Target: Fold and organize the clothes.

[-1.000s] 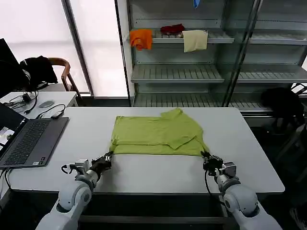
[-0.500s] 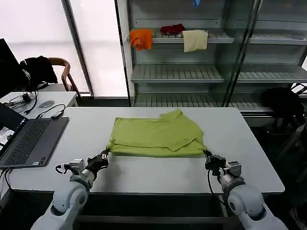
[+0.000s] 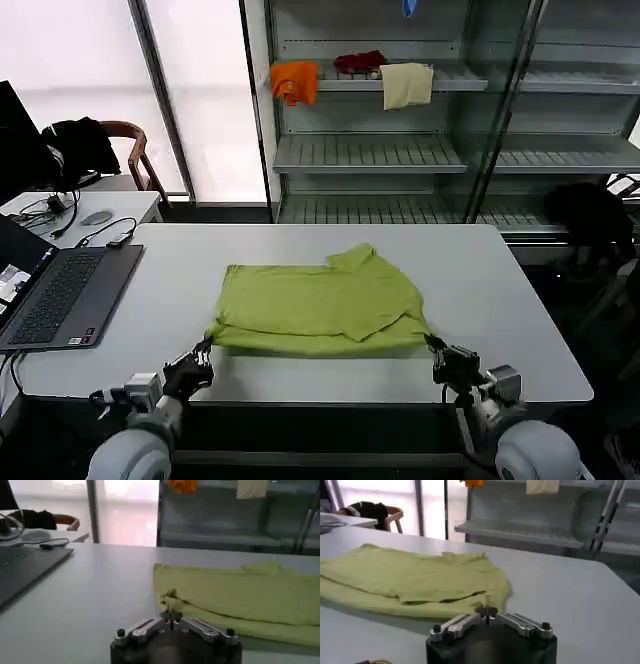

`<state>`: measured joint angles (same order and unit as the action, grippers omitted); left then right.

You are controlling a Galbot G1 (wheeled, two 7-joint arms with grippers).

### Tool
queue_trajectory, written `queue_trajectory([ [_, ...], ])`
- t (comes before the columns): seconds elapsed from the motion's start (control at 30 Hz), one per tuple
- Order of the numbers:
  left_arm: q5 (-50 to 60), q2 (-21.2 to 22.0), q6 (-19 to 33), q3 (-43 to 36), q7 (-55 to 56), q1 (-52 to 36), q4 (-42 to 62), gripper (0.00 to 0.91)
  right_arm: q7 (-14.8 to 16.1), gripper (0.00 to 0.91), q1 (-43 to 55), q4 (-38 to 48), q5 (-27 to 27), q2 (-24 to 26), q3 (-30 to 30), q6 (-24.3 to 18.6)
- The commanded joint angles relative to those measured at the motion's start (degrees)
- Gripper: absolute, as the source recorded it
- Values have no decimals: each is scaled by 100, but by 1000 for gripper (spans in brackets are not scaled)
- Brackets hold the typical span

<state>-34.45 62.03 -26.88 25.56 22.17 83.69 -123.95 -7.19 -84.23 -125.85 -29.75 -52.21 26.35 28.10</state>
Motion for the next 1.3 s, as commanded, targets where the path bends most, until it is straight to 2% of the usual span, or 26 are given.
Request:
queue_trajectory([
  [0.03, 308, 131, 256, 125, 899, 1394, -929, 20, 34, 0, -946, -386, 145, 164, 307, -3],
  [0.17, 387, 155, 259, 72, 992, 1553, -1025, 20, 10, 0, -1243, -455, 199, 181, 361, -82],
  [0.2, 464, 203, 235, 45, 1012, 1549, -1030, 71, 9, 0, -1313, -488, 237, 161, 359, -111],
  [0.23, 469, 205, 224, 25, 1025, 1555, -1034, 161, 5, 0, -1343, -507, 249, 154, 355, -119],
  [0.27, 509, 205, 220, -7, 1053, 1573, -1051, 262, 5, 0, -1379, -532, 283, 127, 348, -135],
  [0.3, 550, 212, 219, -65, 1042, 1591, -1050, 846, -1, 0, -1386, -538, 301, 110, 339, -145],
  [0.33, 607, 218, 222, -92, 1038, 1601, -1046, 907, -12, 0, -1381, -534, 301, 98, 332, -147],
  [0.37, 686, 226, 221, -156, 1057, 1599, -1034, 907, -30, 0, -1370, -520, 300, 75, 322, -148],
  [0.4, 787, 248, 218, -186, 1054, 1598, -1015, 907, -54, 312, -1357, -512, 302, 50, 311, -146],
  [0.43, 832, 254, 222, -201, 1053, 1593, -1003, 907, -63, 464, -1353, -514, 302, 43, 307, -147],
  [0.47, 846, 254, 224, -211, 1055, 1593, -1010, 907, -85, 907, -1357, -523, 301, 35, 306, -144],
  [0.77, 1092, 182, 149, -107, 1149, 1554, -1195, 907, -280, 907, -1528, -883, 248, 26, 385, -7],
  [1.0, 1067, -121, -41, 119, 1149, 1644, -1888, 907, -602, 907, -1647, -1218, 21, 209, 894, 56],
  [1.1, 843, -201, -206, 158, 1056, 1023, -1988, 907, -557, 907, -1081, -1238, -3, 164, 921, 64],
  [1.17, 639, -264, -186, 142, 768, 609, -1822, 907, -402, 907, -408, -1049, -105, 96, 761, 72],
  [1.27, 560, -339, 137, 64, 37, -210, -1160, 907, 16, 907, 1271, -275, -103, -67, 146, 87],
  [1.3, 441, -341, 159, 55, -146, -409, -982, 907, 65, 907, 1653, -5, -135, -115, -76, 80],
])
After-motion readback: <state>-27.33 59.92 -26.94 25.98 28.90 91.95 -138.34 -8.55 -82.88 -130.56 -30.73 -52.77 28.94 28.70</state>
